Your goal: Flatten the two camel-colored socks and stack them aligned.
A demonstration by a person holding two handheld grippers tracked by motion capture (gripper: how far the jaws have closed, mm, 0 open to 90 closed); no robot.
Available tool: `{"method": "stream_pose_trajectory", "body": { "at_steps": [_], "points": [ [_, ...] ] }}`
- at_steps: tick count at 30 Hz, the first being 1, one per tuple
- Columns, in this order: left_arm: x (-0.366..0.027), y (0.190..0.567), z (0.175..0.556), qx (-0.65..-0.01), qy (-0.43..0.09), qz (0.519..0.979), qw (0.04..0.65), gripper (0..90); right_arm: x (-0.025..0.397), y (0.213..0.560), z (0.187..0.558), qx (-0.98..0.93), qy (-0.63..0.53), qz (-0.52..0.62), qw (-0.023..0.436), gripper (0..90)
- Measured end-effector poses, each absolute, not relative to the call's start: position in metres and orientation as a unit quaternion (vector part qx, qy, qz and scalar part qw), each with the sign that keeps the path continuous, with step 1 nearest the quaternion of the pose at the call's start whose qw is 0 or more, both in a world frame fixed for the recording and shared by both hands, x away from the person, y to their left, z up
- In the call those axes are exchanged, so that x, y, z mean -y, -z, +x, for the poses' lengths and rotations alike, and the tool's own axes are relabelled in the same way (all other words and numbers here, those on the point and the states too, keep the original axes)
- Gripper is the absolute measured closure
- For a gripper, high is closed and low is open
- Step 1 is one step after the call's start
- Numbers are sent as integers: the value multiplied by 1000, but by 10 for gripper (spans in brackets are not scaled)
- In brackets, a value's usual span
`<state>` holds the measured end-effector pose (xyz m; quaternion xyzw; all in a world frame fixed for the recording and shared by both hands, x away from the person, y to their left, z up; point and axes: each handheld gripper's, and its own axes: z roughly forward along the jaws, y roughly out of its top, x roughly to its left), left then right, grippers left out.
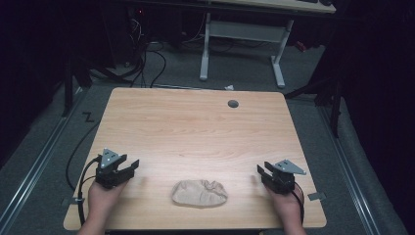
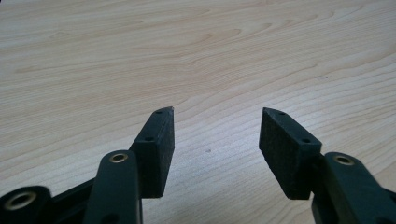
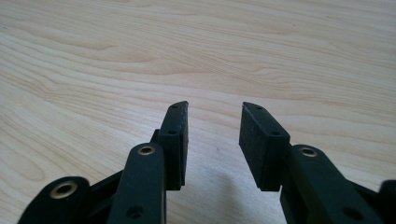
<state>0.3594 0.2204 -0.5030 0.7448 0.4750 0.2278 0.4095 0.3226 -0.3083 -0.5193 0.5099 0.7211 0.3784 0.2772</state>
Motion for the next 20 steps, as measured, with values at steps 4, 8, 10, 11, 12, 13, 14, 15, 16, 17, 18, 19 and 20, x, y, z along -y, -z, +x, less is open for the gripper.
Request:
{"method": "stream_pose_trajectory", "body": {
  "at_steps": [4,8,10,11,12,13,14,15,16,17,18,19,20],
  "points": [
    [-219,503,359,-472,-231,746,409,453,310,520,323,-720,-376,513,278,616],
    [-216,503,360,-465,-233,751,406,447,308,522,324,-724,-372,511,278,613],
    [-214,505,360,-462,-231,756,402,444,308,522,324,-724,-372,511,276,613],
    [-213,505,360,-461,-231,757,401,443,308,522,324,-724,-372,511,276,613],
    [-212,506,358,-459,-231,759,400,442,307,522,324,-724,-373,511,275,613],
    [-212,506,356,-456,-233,761,398,442,307,522,324,-725,-373,509,276,613],
    [-211,506,354,-453,-235,763,396,442,306,522,324,-725,-373,510,275,614],
    [-211,505,353,-451,-236,764,396,443,305,521,324,-724,-375,509,275,614],
    [-211,504,351,-448,-240,766,394,443,305,521,325,-725,-375,508,275,614],
    [-211,503,350,-446,-243,765,395,443,303,520,325,-727,-375,505,277,614],
    [-212,502,349,-447,-243,764,397,443,301,519,326,-727,-376,504,276,613],
    [-212,502,348,-448,-242,762,399,444,300,519,327,-729,-375,500,278,613],
    [-212,501,348,-449,-240,761,401,444,297,519,327,-733,-376,492,281,610]
  ]
}}
